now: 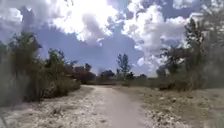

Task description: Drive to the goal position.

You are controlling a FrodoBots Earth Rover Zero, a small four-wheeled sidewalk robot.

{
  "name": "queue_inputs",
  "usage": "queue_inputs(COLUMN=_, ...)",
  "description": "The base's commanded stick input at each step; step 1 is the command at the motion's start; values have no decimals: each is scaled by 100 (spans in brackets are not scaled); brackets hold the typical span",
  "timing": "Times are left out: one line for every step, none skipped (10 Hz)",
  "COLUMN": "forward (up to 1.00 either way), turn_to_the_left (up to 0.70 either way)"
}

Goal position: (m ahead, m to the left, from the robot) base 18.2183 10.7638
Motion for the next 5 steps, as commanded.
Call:
queue_inputs(forward=70, turn_to_the_left=0)
queue_inputs(forward=70, turn_to_the_left=0)
queue_inputs(forward=70, turn_to_the_left=0)
queue_inputs(forward=70, turn_to_the_left=0)
queue_inputs(forward=70, turn_to_the_left=0)
